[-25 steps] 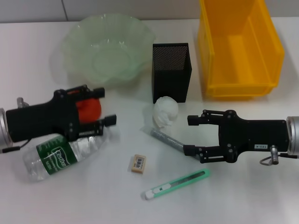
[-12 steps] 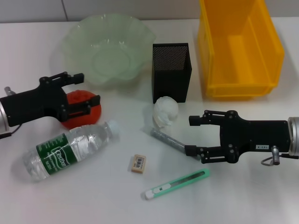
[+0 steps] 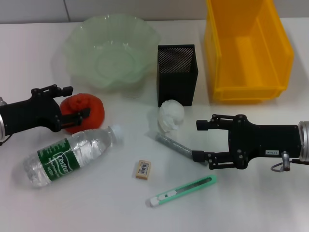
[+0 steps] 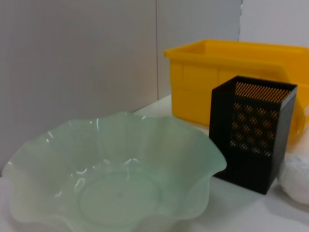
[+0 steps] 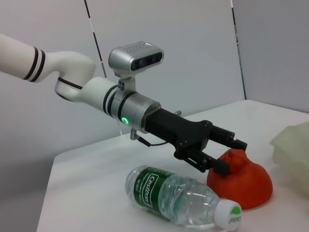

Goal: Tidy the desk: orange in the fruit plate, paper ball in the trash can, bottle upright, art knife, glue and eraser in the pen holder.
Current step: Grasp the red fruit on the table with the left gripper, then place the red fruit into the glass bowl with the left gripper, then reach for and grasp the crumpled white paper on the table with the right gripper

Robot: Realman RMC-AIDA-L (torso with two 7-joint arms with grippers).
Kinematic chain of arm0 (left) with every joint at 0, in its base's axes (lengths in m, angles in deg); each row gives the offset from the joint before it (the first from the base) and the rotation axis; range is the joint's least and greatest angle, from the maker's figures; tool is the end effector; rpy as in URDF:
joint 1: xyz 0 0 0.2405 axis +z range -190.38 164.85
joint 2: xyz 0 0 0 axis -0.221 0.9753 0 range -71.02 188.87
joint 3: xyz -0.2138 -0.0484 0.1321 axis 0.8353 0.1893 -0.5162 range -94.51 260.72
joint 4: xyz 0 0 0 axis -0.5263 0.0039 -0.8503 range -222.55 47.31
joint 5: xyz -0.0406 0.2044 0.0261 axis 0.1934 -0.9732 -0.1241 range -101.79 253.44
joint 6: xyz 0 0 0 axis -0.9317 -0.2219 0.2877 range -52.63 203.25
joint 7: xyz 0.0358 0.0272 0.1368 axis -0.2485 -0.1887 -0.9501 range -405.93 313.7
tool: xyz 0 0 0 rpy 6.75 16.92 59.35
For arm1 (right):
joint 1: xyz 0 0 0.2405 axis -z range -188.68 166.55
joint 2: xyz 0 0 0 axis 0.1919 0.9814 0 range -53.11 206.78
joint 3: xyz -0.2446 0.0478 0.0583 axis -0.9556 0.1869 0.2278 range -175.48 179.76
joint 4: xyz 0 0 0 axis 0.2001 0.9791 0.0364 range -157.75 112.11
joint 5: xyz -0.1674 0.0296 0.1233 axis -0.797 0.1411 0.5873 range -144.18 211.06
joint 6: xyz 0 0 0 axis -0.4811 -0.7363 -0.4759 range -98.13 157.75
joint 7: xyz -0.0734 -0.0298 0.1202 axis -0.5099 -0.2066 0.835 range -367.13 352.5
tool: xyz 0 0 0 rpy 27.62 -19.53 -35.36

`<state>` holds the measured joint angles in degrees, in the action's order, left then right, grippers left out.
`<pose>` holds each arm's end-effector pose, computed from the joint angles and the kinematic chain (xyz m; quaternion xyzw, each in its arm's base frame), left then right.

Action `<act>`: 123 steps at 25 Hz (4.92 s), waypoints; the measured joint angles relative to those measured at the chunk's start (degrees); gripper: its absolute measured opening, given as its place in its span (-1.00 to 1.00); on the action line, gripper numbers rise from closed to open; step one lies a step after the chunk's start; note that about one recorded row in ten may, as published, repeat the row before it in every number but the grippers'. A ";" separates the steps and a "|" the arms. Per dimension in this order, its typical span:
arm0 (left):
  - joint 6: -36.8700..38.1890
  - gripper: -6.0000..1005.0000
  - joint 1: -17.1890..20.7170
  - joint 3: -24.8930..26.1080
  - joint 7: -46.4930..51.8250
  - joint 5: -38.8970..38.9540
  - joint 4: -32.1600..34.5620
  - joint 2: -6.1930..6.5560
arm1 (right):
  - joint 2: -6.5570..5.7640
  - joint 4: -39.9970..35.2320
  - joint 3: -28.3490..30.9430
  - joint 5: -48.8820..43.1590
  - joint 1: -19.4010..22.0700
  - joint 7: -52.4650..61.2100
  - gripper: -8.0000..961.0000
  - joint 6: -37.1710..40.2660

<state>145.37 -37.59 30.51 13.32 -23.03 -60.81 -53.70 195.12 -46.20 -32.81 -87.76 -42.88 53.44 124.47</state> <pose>-0.3329 0.3296 0.0065 -0.9350 -0.1744 -0.1507 0.2695 0.2688 0.2922 -0.0353 -0.9535 0.1393 0.2610 0.0575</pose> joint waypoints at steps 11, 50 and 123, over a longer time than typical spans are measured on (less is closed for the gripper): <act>-1.39 0.44 -0.05 0.26 0.03 -0.69 0.25 -0.25 | 0.01 0.00 0.10 -0.01 0.00 -0.01 0.67 0.00; -6.89 -0.87 -14.96 19.62 -6.07 6.81 -10.70 -6.08 | 0.45 0.00 -0.11 0.06 0.42 0.03 0.67 0.01; 28.29 0.63 3.48 4.43 -0.72 -4.68 0.69 0.82 | -1.64 -30.94 -19.79 -8.17 -12.02 44.16 0.67 10.35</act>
<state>173.66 -34.12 34.95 12.59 -27.71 -60.12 -52.87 193.48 -77.14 -52.60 -95.93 -54.89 97.60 134.82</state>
